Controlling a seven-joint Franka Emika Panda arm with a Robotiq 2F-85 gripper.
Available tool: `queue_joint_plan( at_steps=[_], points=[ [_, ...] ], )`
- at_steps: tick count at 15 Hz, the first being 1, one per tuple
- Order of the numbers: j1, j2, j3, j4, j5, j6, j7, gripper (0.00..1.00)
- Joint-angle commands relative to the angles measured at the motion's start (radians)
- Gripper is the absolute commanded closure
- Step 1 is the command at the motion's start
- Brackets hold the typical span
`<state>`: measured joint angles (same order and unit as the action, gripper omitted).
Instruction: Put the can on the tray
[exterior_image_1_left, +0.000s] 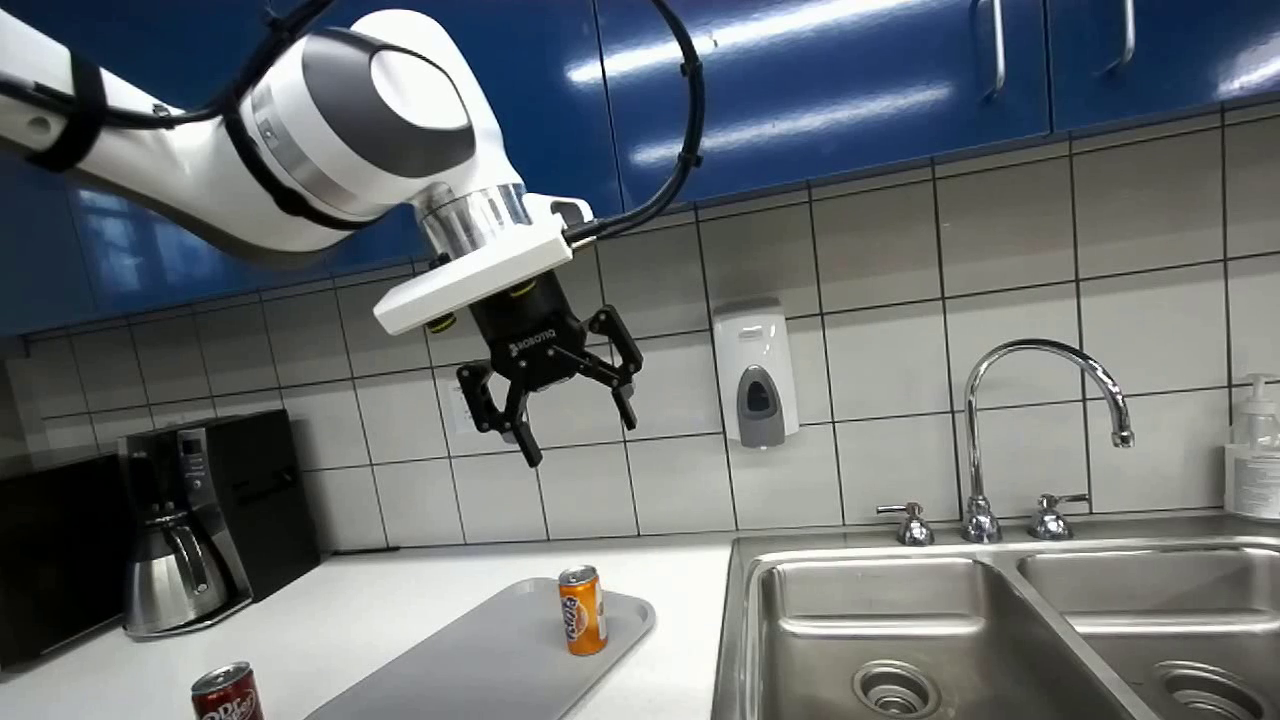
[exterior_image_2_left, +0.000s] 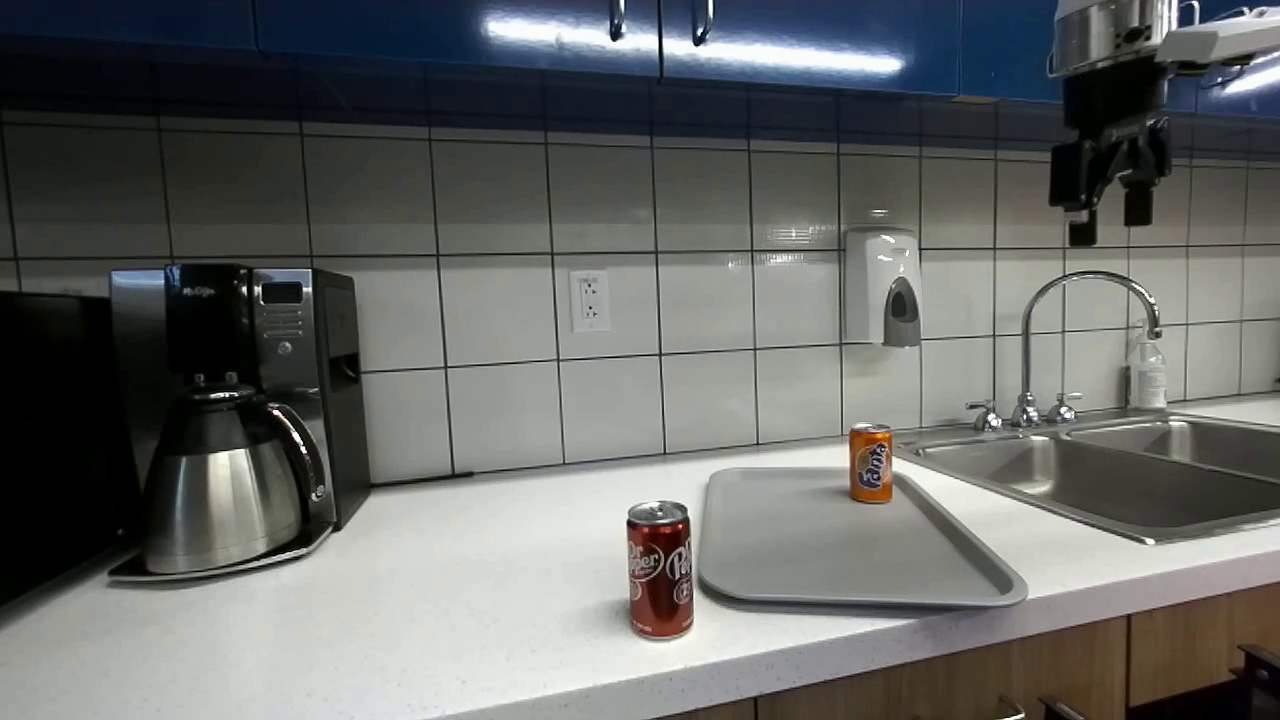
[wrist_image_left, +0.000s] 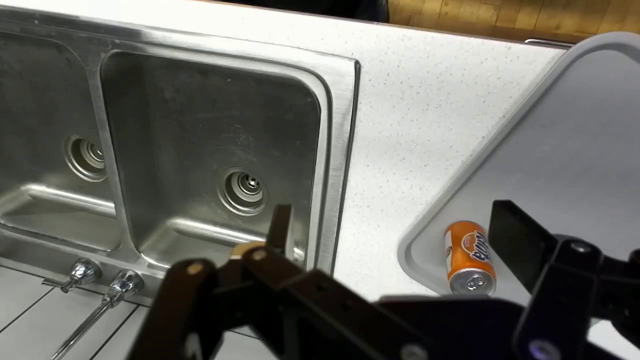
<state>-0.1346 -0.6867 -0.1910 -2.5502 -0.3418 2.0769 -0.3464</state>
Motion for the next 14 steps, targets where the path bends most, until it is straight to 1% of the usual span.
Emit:
queue_joint_plan(
  at_steps=[1,6,14],
  points=[
    [0.002,0.000,-0.001,0.003,0.000,-0.004,0.001,0.00],
    [0.034,0.017,0.051,-0.001,0.003,0.017,0.053,0.00],
    [0.117,0.089,0.127,0.008,0.020,0.044,0.110,0.00]
  ],
)
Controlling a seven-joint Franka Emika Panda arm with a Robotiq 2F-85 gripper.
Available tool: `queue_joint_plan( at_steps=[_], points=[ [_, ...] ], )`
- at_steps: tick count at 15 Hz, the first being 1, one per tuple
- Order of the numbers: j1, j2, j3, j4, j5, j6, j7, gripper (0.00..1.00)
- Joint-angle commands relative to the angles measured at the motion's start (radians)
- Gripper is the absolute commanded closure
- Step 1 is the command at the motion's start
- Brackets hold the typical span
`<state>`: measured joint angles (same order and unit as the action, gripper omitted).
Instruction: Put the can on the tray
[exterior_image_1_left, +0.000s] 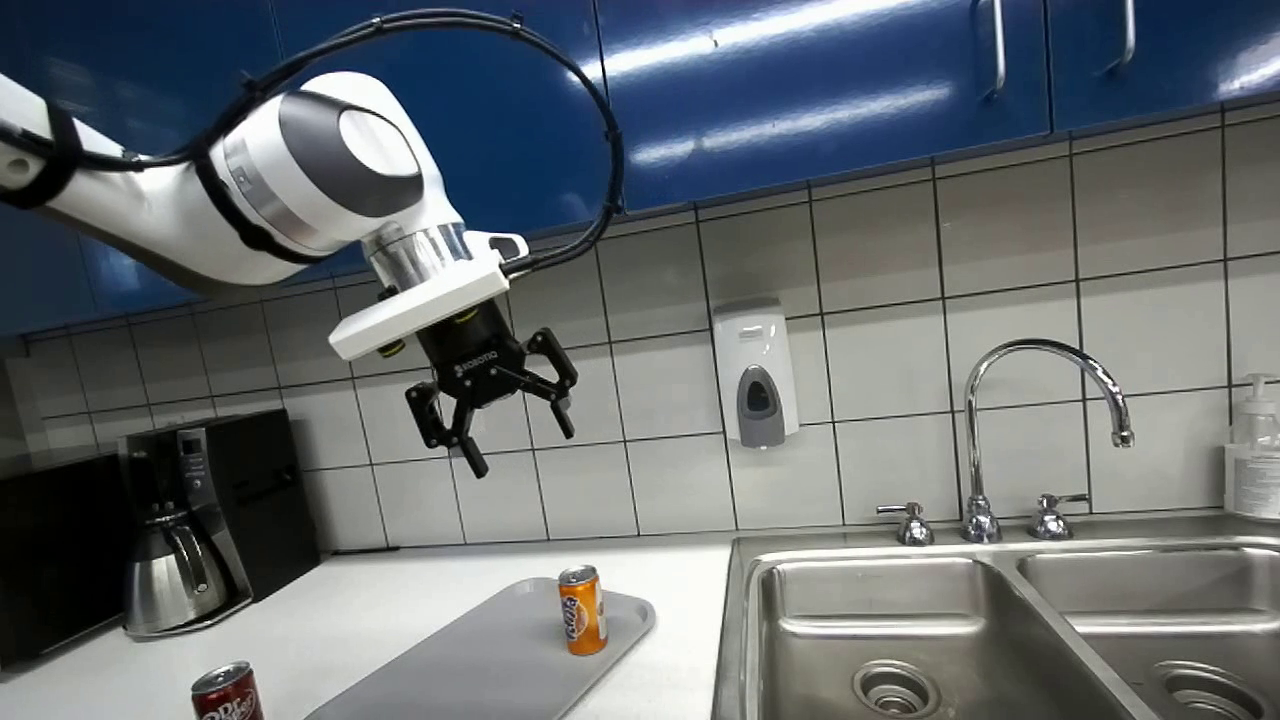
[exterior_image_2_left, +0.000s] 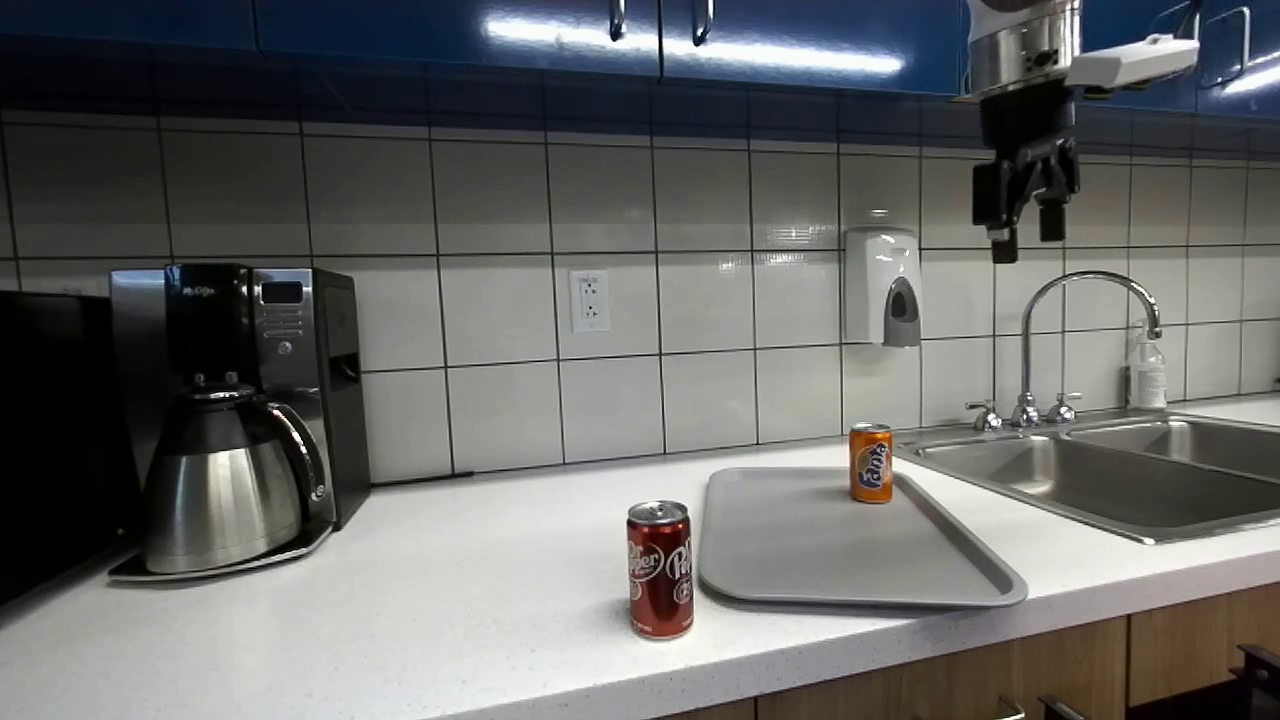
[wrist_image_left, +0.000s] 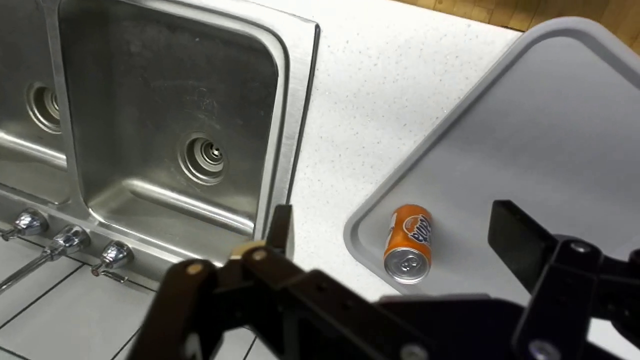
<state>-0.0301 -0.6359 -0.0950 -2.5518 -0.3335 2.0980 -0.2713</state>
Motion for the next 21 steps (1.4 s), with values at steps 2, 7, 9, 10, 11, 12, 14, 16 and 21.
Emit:
queue_joint_plan(
  at_steps=[2,7,9,10,11,12,14,16,21],
  points=[
    [0.026,0.067,0.052,0.017,0.013,0.037,0.060,0.00],
    [0.052,0.136,0.100,0.035,0.017,0.070,0.118,0.00],
    [0.063,0.163,0.118,0.047,0.024,0.072,0.143,0.00],
    [0.068,0.176,0.128,0.052,0.028,0.072,0.159,0.00],
    [0.071,0.191,0.139,0.061,0.034,0.070,0.177,0.00],
    [0.072,0.203,0.151,0.068,0.039,0.068,0.200,0.00],
    [0.076,0.233,0.174,0.092,0.052,0.060,0.248,0.00],
    [0.080,0.259,0.192,0.111,0.060,0.058,0.293,0.00],
    [0.099,0.324,0.232,0.152,0.084,0.068,0.377,0.00]
  ],
)
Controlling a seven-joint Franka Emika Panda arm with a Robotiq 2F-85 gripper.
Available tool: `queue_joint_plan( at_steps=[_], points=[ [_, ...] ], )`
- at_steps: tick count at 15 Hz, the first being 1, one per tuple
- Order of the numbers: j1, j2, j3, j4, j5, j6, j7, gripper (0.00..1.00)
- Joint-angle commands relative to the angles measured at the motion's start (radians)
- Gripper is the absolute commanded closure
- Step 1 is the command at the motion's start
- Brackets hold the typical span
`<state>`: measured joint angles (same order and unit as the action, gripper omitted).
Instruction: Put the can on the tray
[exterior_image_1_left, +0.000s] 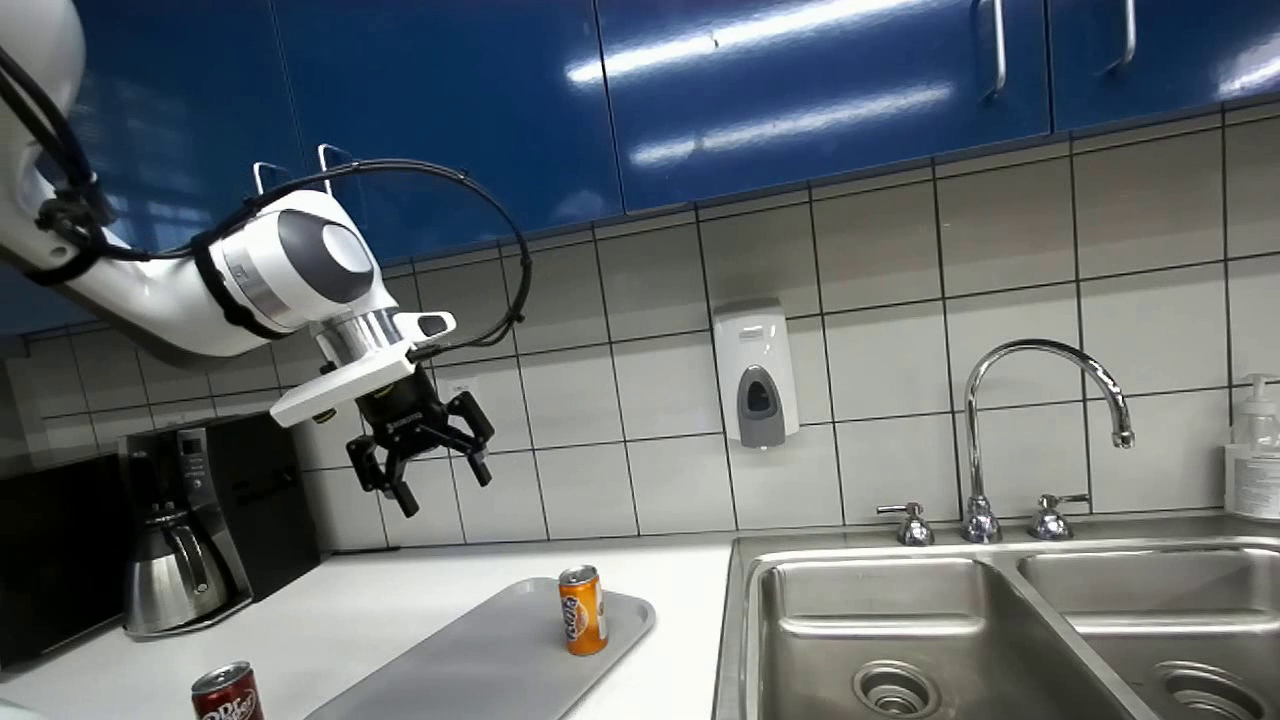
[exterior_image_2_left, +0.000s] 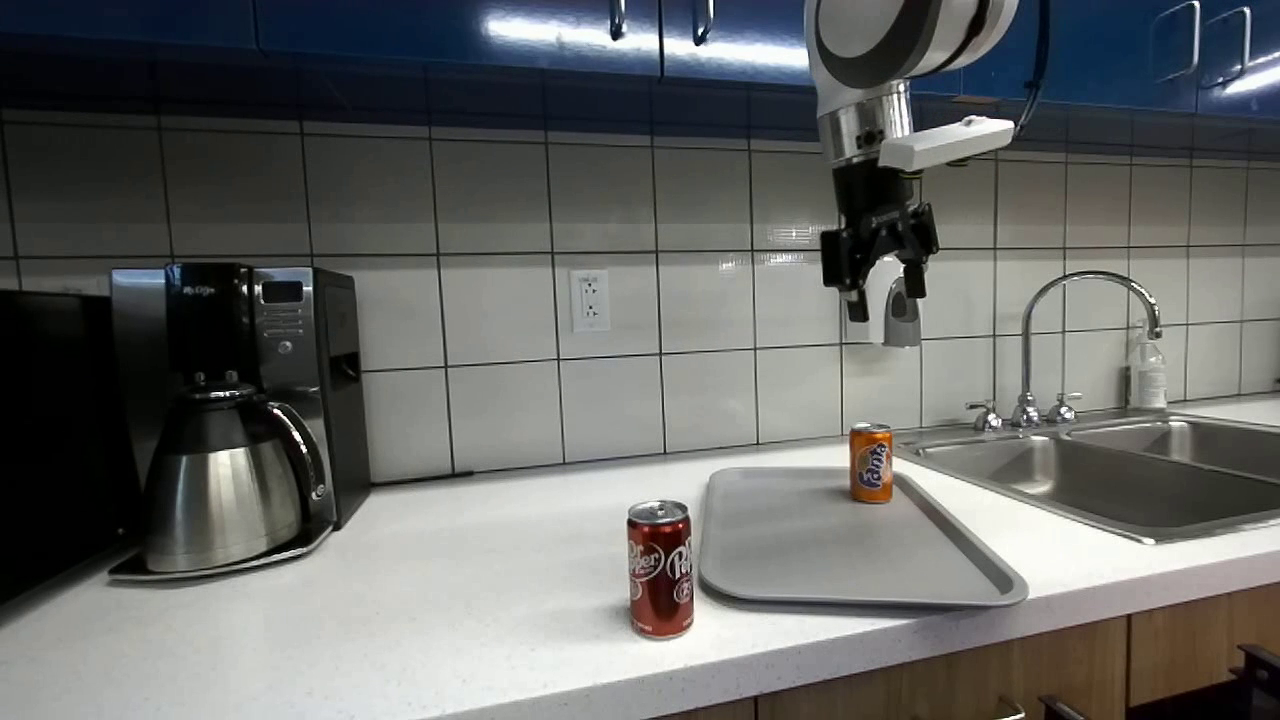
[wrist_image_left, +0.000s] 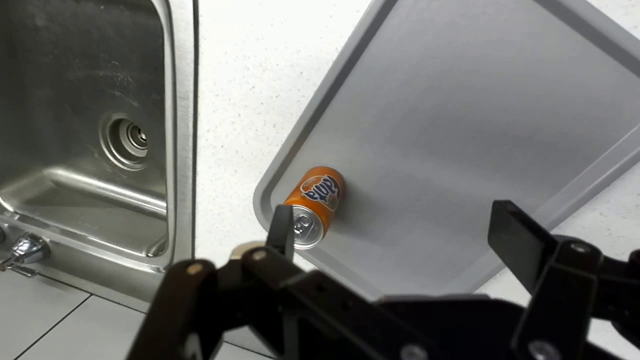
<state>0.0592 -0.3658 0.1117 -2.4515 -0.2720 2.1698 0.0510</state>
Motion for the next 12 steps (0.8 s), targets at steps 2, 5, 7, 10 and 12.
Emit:
queue_joint_plan(
  at_steps=[2,5,7,10,12],
  points=[
    [0.022,0.082,0.037,0.070,0.042,0.002,0.076,0.00],
    [0.044,0.117,0.054,0.090,0.067,0.018,0.097,0.00],
    [0.060,0.140,0.065,0.106,0.080,0.030,0.101,0.00],
    [0.082,0.175,0.081,0.131,0.093,0.041,0.102,0.00],
    [0.098,0.201,0.092,0.153,0.103,0.045,0.102,0.00]
  ],
)
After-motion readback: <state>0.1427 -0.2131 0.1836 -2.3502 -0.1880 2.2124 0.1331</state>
